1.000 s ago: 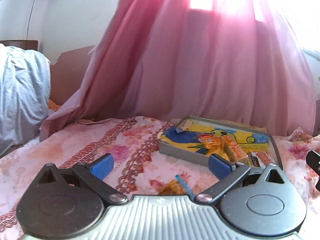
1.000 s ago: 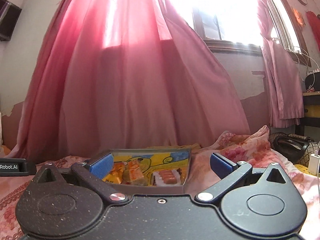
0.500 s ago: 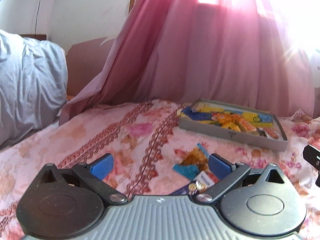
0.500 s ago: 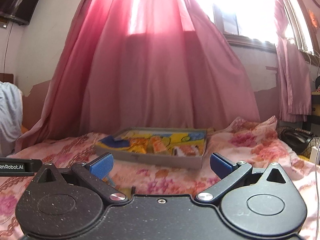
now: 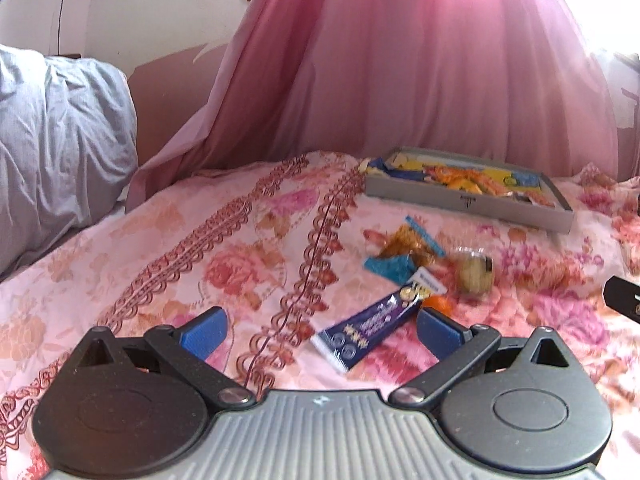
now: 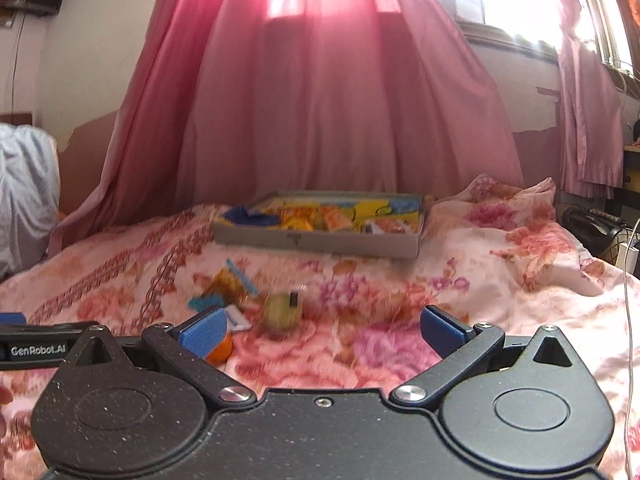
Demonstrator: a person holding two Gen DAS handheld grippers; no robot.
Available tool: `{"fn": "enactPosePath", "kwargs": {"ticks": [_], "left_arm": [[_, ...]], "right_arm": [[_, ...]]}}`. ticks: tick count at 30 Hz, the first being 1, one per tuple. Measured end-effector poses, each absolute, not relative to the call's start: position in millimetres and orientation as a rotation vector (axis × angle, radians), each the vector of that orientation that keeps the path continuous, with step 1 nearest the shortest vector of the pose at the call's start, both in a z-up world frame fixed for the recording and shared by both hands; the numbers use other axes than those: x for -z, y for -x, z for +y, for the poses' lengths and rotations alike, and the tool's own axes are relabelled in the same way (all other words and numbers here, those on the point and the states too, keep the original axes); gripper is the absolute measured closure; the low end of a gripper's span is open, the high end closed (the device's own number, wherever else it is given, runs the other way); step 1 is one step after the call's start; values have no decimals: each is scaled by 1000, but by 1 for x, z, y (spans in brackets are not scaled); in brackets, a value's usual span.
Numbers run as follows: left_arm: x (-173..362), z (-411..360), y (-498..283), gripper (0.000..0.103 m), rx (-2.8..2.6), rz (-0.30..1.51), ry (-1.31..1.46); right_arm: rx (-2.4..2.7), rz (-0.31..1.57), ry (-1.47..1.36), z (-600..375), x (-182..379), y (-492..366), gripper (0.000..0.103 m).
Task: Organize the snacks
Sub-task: 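Move both tools back over the remaining snacks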
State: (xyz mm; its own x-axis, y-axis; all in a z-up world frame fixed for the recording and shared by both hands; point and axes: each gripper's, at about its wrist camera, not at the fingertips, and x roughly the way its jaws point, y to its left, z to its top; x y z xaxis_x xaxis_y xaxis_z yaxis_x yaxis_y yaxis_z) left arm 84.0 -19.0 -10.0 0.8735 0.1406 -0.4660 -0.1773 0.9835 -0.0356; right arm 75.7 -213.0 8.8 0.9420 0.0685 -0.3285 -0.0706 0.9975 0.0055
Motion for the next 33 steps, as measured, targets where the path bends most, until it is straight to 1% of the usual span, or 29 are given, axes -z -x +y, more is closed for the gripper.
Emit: {"fn": "enactPosePath", "kwargs": {"ticks": [17, 33], "left_arm": [[34, 7, -92, 0, -180, 601, 86], [39, 23, -106, 0, -218, 633, 103]], "right_arm": [[-128, 446, 137, -176, 10, -90, 1], [-210, 530, 141, -162, 26, -115, 1]]}}
